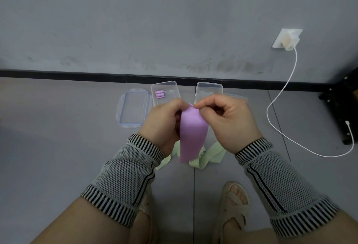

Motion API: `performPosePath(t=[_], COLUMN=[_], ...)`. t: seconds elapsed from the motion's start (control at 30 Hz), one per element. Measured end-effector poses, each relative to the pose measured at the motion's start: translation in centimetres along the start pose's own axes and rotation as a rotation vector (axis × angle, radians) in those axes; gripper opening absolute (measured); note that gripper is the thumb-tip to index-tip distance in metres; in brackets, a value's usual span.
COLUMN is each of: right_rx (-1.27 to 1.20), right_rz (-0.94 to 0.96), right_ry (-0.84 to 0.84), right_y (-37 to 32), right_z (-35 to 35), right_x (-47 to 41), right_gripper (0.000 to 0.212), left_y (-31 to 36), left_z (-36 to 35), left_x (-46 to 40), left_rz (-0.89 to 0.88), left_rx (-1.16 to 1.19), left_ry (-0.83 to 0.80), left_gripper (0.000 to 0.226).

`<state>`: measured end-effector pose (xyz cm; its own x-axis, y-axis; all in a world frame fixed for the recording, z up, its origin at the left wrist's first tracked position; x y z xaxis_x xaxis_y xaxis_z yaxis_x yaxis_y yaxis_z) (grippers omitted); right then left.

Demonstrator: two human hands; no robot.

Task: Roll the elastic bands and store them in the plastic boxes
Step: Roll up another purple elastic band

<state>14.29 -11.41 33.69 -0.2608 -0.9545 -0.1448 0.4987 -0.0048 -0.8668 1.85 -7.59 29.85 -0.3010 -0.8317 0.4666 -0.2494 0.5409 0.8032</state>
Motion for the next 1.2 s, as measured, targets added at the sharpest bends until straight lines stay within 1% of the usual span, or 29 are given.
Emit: performPosePath(t=[0.07,0.1,0.23,0.37,0.47,0.53,0.67,0.73,0.93,1.07,1.2], right_rx=[0.014,0.015,-0.03,-0.201,-0.37,-0.423,-0.351,-0.347,-0.33,-0.341,-0.318], right_rz=[0.014,0.019,0.001,-0.105,-0.182,-0.198,-0.176,-0.19,-0.191,-0.192,-0.167], right_ry=[0.009,0.013,0.03,0.031,0.023,0.023,0.023,0.014,0.032,0.049,0.057], right_y=[-0.1,-0.2,0.2,0.9,1.5,1.7,1.7,1.8,1.8,1.7,1.5], right_z=[0.0,0.1,0.2,-0.1,-0.2,-0.2,-0.2,-0.2,0.1,0.4,0.6], right_x=[0.0,0.0,0.0,-0.2,-0.3,-0.3,-0.3,-0.3,-0.4,-0.4,-0.4], right_gripper=[0.031,0.033,0.033,0.027,0.026,0.021,0.007,0.004,0.012,0.015,0.015], left_y=[0.0,0.1,0.2,0.4,0.9,1.2,1.5,1.6,1.4,1.5,1.8], left_z=[-0.2,-0.4,-0.3,-0.4,-0.4,-0.4,-0.4,-0.4,-0.6,-1.1,-1.5], left_x=[0.1,0.1,0.0,-0.3,-0.2,-0.1,0.0,0.0,0.0,0.2,0.4], left_rz=[0.002,-0.005,-0.022,-0.092,-0.176,-0.228,-0.283,-0.3,-0.292,-0.328,-0.371], left_rx=[-0.028,-0.04,-0.066,-0.103,-0.147,-0.177,-0.217,-0.229,-0.221,-0.254,-0.277], left_ry=[-0.043,-0.059,-0.09,-0.113,-0.107,-0.107,-0.104,-0.101,-0.111,-0.154,-0.153], left_gripper=[0.037,0.037,0.022,0.015,0.015,0.015,0.017,0.017,0.014,0.009,0.007])
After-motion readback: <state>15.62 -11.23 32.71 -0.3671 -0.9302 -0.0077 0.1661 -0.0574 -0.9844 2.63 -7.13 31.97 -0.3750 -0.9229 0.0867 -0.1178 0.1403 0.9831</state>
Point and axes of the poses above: each hand's wrist, its own x-axis away from the middle knuckle, its own z-axis out of the back of the hand, y = z × x, the point moved 7 cm from there along -x, towards the middle knuckle, and after that the axes turned 9 degrees about x, right-handed, at the moved point
